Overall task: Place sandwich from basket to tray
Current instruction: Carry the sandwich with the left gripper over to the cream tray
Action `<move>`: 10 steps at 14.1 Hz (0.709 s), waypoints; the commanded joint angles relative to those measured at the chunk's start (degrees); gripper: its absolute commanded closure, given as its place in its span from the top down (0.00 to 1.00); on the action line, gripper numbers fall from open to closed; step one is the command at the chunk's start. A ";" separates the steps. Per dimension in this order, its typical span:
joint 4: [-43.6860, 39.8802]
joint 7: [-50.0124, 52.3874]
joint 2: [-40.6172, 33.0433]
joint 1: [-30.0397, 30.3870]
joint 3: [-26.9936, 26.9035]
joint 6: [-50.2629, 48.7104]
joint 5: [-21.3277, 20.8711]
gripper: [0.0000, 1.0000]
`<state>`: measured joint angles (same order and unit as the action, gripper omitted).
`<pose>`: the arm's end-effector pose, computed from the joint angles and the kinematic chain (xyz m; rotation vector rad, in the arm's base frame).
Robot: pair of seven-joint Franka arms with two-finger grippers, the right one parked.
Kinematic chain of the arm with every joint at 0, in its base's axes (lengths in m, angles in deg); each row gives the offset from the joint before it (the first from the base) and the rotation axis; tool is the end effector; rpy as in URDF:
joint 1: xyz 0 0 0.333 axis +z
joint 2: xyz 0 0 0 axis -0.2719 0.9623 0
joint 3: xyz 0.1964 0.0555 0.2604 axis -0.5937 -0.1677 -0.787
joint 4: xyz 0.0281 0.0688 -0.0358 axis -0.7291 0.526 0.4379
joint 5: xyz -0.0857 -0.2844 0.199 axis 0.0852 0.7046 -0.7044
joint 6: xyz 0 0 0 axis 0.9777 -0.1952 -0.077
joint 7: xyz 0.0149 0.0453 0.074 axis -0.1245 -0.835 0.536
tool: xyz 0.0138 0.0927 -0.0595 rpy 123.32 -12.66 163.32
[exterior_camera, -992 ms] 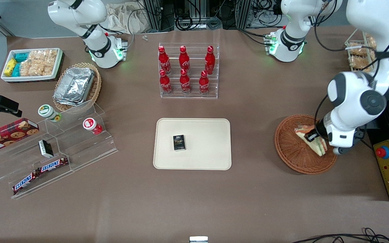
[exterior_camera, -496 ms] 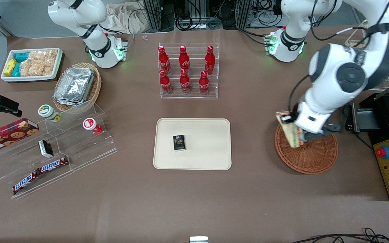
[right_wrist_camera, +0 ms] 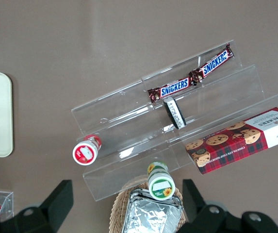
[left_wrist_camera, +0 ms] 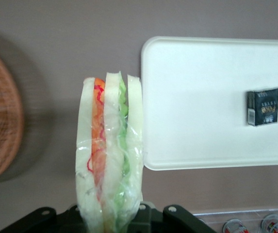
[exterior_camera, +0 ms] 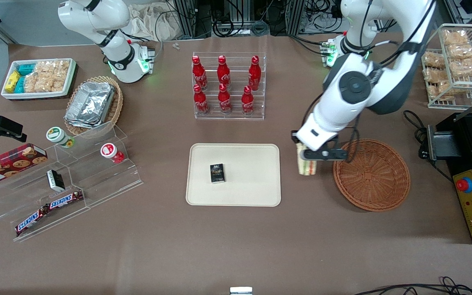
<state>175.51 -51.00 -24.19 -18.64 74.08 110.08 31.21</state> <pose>0.5068 -0.2914 0.4254 3.0304 -0.0542 -0.0328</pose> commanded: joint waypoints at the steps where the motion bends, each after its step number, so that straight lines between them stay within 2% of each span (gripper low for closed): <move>1: -2.72 -0.28 5.51 -1.96 0.15 2.80 -1.36 0.00; 4: -6.67 2.17 12.44 -2.84 0.15 4.04 -4.69 0.00; 10: -14.14 12.63 24.32 -7.23 -0.12 8.00 -15.32 0.00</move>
<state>165.78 -42.29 -3.70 -24.03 74.15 118.27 19.33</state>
